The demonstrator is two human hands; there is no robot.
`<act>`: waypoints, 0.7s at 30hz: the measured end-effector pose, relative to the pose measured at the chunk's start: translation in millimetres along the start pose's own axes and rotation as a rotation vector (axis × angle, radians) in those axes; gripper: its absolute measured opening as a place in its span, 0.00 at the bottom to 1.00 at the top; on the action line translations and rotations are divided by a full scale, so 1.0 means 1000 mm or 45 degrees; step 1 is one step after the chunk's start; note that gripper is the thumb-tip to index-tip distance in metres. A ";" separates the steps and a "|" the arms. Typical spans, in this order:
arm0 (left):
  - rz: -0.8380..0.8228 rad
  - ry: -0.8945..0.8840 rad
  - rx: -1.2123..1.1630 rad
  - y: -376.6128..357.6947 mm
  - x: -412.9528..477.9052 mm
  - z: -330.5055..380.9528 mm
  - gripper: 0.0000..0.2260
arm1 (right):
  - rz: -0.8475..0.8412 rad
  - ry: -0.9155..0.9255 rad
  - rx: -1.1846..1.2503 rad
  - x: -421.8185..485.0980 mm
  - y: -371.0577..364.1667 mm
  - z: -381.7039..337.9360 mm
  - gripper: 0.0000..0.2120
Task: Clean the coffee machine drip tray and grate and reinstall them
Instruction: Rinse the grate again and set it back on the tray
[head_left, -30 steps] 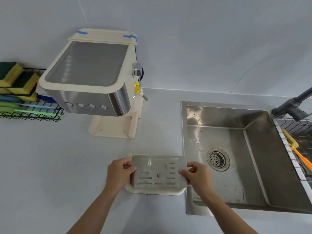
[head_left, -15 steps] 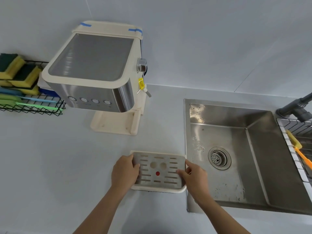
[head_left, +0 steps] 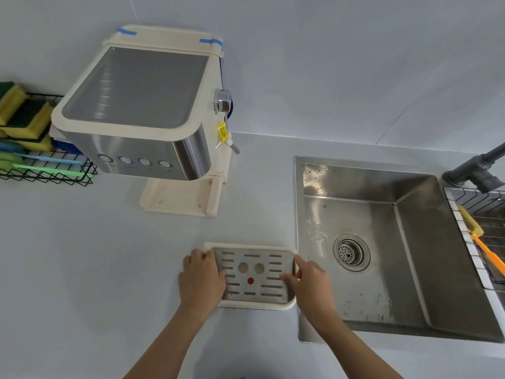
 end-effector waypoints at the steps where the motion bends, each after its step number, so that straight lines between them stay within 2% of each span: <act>1: 0.005 0.000 -0.021 0.000 0.000 -0.001 0.16 | -0.005 0.010 -0.015 0.000 0.000 -0.001 0.11; 6: -0.007 -0.029 -0.257 0.001 0.000 -0.013 0.23 | -0.019 -0.039 0.159 0.001 0.000 0.003 0.18; 10: -0.004 -0.060 -0.423 0.000 0.002 -0.022 0.25 | -0.058 -0.113 0.255 0.001 -0.004 0.008 0.21; 16: 0.006 0.014 -0.668 -0.005 0.006 -0.031 0.26 | -0.059 -0.161 0.251 0.000 -0.005 0.009 0.20; 21: 0.012 0.055 -0.799 -0.011 0.004 -0.038 0.22 | -0.072 -0.160 0.246 -0.003 -0.010 0.013 0.13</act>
Point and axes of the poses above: each hand's wrist, its own x-axis towards the middle knuckle, its own y-axis out of the back of the hand, z = x × y, the point moved 5 cm from there along x, towards the middle knuckle, and after that the axes turned 2 degrees about -z, right-handed, at the moved point
